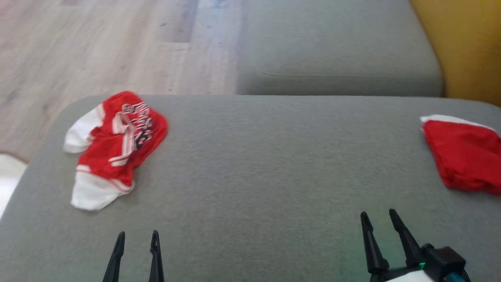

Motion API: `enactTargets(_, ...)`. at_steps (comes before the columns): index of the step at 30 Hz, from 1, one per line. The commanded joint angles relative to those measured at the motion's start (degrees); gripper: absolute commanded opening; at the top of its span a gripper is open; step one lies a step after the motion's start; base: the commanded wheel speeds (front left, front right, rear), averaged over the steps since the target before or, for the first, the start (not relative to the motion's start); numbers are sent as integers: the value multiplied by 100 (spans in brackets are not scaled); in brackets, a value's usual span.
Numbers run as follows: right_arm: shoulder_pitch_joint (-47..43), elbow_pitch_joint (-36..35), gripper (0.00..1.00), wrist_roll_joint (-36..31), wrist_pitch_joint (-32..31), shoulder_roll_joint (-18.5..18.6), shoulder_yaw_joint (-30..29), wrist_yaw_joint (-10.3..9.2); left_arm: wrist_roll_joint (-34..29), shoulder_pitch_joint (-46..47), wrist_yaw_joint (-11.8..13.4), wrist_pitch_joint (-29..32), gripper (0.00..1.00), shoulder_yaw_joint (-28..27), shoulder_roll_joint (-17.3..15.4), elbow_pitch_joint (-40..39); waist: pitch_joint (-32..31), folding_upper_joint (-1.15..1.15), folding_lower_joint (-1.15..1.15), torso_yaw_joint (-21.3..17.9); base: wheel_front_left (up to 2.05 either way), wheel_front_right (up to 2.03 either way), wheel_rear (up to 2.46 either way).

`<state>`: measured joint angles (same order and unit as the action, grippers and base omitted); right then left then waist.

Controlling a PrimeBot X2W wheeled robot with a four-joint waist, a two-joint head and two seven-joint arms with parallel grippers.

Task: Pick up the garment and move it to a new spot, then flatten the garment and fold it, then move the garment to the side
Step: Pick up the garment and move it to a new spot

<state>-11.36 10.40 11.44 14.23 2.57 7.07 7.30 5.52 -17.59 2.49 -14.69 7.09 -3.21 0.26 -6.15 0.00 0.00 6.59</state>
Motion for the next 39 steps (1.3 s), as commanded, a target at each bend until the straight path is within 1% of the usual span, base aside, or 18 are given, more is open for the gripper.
enactTargets(1, 187, -175, 100, 9, 76, 32, 167, 19, -46, 289, 6, -30, 100, -230, 34, -155, 17, 0, 0, 382, 0, 0, 0)
enactTargets(2, 187, -175, 100, 9, 76, 32, 167, 19, -46, 289, 6, -30, 100, -230, 34, -155, 17, 0, 0, 382, 0, 0, 0)
enactTargets(12, 149, -168, 100, -94, 76, 31, 281, 19, -35, 140, 63, -31, 100, -329, 34, -231, 56, 0, 0, 1462, 0, 0, 0)
enactTargets(18, 168, -140, 100, -41, 76, 31, 342, 19, -63, 123, 31, -31, 100, -417, 34, -258, 58, 0, 0, 1871, 0, 0, 0)
enactTargets(27, 298, -76, 100, -57, 76, 31, 389, 19, -14, 120, 64, -31, 100, -484, 34, -325, 204, 0, 0, 2017, 0, 0, 0)
enactTargets(31, 265, -88, 100, -78, 76, 31, 334, 19, -10, 183, 37, -31, 100, -502, 34, -303, 244, 0, 0, 2046, 0, 0, 0)
enactTargets(34, 210, -140, 100, -146, 76, 31, 288, 19, -108, 410, -54, -31, 100, -566, -16, -332, 371, 0, 0, 2049, 0, 0, 0)
enactTargets(39, 333, -197, 100, -433, 77, 122, 223, 19, -134, 1176, -102, -31, 100, -804, -83, -575, 922, 0, 0, 1986, 0, 0, 0)
